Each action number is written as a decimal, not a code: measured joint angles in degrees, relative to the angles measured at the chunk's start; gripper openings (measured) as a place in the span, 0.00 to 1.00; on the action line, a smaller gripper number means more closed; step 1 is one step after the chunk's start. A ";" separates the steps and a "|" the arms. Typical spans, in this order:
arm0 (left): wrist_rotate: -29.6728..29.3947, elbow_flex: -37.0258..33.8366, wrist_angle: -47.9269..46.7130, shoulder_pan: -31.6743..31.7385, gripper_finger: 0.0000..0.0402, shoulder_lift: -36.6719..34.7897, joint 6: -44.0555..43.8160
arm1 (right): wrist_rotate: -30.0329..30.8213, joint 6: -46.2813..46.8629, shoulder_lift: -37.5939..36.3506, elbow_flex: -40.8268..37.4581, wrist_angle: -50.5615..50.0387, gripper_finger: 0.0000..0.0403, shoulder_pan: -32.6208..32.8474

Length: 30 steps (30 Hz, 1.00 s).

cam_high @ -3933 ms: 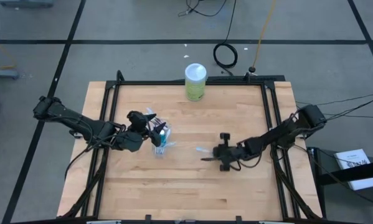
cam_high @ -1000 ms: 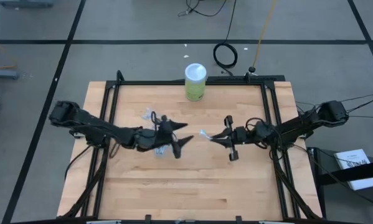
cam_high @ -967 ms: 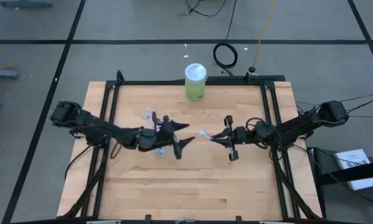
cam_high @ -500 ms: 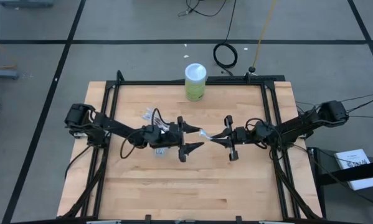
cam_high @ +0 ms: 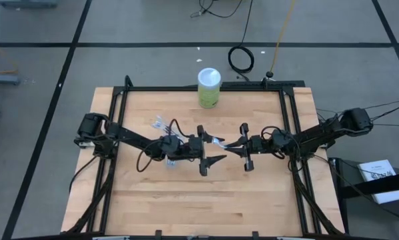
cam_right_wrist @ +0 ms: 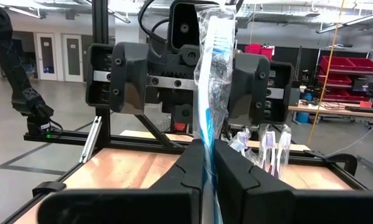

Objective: Pick & Place toothbrushing station
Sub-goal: Put the blue toothbrush into the transparent organizer

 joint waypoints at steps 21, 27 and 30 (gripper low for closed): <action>0.31 0.00 -1.58 1.22 0.04 -0.42 -4.30 | 0.23 0.22 0.00 -0.01 -0.02 0.05 0.00; -3.52 -0.01 -16.37 0.34 0.07 -8.15 -8.16 | 1.77 2.79 0.04 -0.02 -0.61 0.21 0.00; -8.14 0.00 -26.53 -1.10 0.04 -13.10 -8.41 | 3.06 3.05 0.04 -0.02 -0.84 0.29 0.00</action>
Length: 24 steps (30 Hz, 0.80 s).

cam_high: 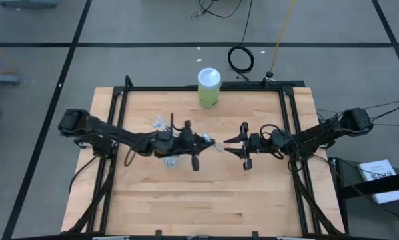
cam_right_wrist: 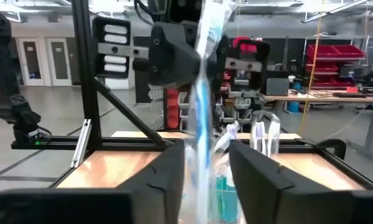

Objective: Pick & Place toothbrushing station
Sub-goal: Put the blue toothbrush into the transparent organizer

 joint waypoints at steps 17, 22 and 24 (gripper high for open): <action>-32.98 -0.02 -46.31 -18.26 0.04 -17.12 -27.08 | -0.02 1.62 -0.02 -0.02 -1.73 0.50 -0.35; -35.16 -0.02 -51.01 -21.96 0.04 -18.18 -33.10 | -0.02 1.83 -0.02 -0.01 -1.74 0.50 -0.37; -35.20 -0.02 -52.97 -22.67 0.04 -18.17 -35.05 | -0.07 2.62 -0.02 -0.02 -1.78 0.50 -0.69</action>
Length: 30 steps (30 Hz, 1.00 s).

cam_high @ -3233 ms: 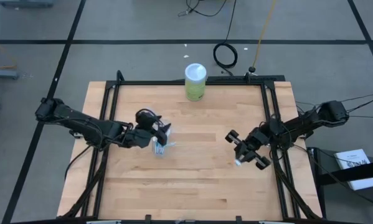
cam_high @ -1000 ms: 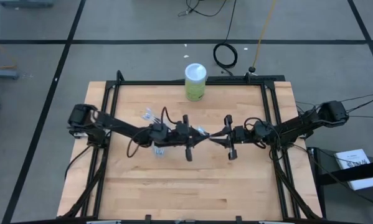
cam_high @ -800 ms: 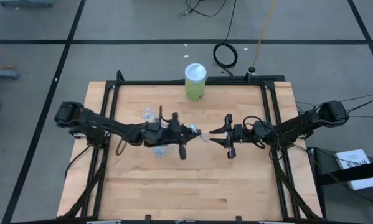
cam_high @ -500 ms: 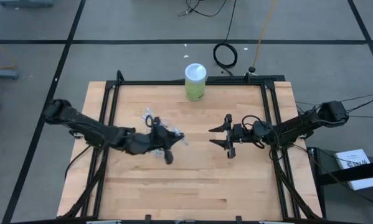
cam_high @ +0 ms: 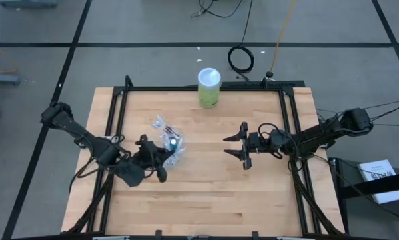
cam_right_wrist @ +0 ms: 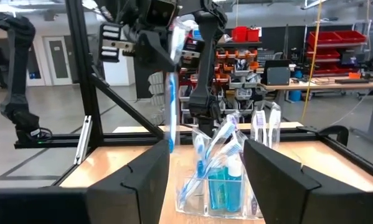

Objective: Pick & Place toothbrushing station
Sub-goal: Put the blue toothbrush into the transparent organizer

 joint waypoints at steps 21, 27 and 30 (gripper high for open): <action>4.00 -6.37 -12.78 4.11 0.04 5.47 -24.35 | -0.22 1.48 0.00 0.01 -0.85 0.46 -1.06; 5.25 -7.91 -11.06 4.52 0.05 7.46 -27.41 | -0.22 1.48 0.00 0.00 -1.01 0.46 -1.06; 5.92 -7.91 -10.91 4.48 0.06 8.44 -28.02 | -0.22 1.48 0.00 0.00 -1.25 0.46 -1.06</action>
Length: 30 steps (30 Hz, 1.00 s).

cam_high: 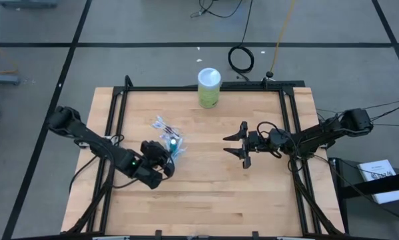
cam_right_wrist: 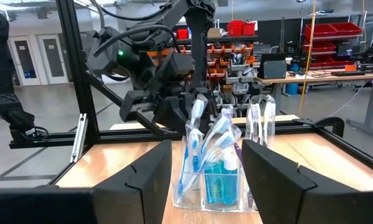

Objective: Pick & Place toothbrushing station
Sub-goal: Put the blue toothbrush into the transparent organizer

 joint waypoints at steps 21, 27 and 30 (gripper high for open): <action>2.28 0.00 1.58 0.24 0.05 2.64 -1.47 | 0.00 0.00 -0.02 0.02 -0.23 0.45 0.00; 3.18 0.00 2.25 0.76 0.10 2.64 -1.57 | 0.00 0.00 -0.02 0.02 -0.46 0.45 0.00; 4.16 0.00 2.76 0.72 0.18 2.40 -1.42 | 0.00 0.00 -0.02 0.02 -0.46 0.45 0.00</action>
